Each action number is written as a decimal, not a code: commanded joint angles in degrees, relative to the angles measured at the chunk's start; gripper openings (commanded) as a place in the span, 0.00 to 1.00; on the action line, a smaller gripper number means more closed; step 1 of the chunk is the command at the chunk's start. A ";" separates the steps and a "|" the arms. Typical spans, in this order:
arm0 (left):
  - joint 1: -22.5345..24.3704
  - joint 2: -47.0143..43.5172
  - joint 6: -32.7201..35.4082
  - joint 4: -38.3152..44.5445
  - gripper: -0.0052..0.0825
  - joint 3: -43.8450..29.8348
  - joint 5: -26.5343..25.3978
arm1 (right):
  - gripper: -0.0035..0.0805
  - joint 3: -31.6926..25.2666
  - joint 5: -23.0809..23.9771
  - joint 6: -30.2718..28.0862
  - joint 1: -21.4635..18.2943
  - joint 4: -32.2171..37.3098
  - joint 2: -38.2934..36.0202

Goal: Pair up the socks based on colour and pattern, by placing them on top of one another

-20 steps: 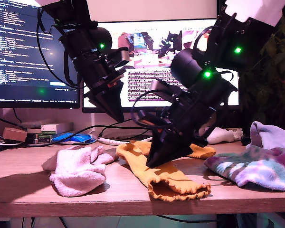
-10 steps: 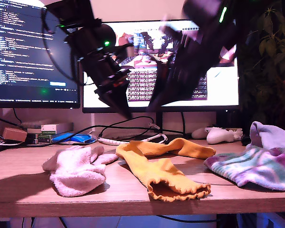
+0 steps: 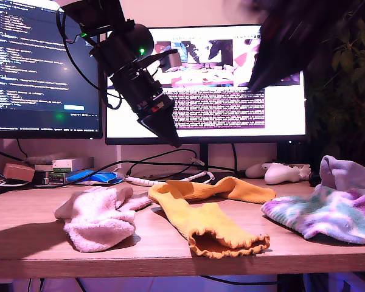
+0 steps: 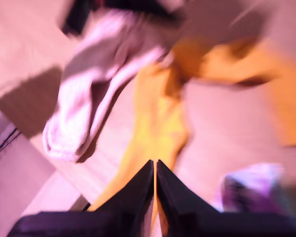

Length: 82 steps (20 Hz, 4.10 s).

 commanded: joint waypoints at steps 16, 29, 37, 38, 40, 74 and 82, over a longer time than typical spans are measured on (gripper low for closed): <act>1.01 8.44 1.60 -0.46 0.43 -0.52 0.17 | 0.03 -0.13 -0.04 -1.44 -3.30 -3.08 -2.91; 0.98 6.40 -4.35 -2.97 0.04 -0.04 -0.07 | 0.03 -0.13 -0.02 -1.44 -3.30 -2.64 -2.89; 1.22 -4.63 -18.69 -8.11 0.04 1.22 -2.64 | 0.03 -0.15 -0.04 -1.44 -3.30 -2.40 -2.58; 1.22 -5.77 -20.55 -9.01 0.04 1.31 -2.62 | 0.03 -0.15 -0.04 -1.44 -3.30 -2.40 -2.58; 1.20 -8.31 -23.65 -11.65 0.04 1.46 -2.60 | 0.03 -0.15 -0.04 -1.44 -3.30 -2.67 -2.51; -12.22 -22.05 -37.79 -34.67 0.04 -0.07 10.73 | 0.03 -21.14 3.08 -0.24 -2.71 11.98 -12.07; -12.28 -30.47 -31.21 -34.69 0.04 -14.12 5.60 | 0.03 -21.14 3.50 -0.33 -4.52 11.21 -12.07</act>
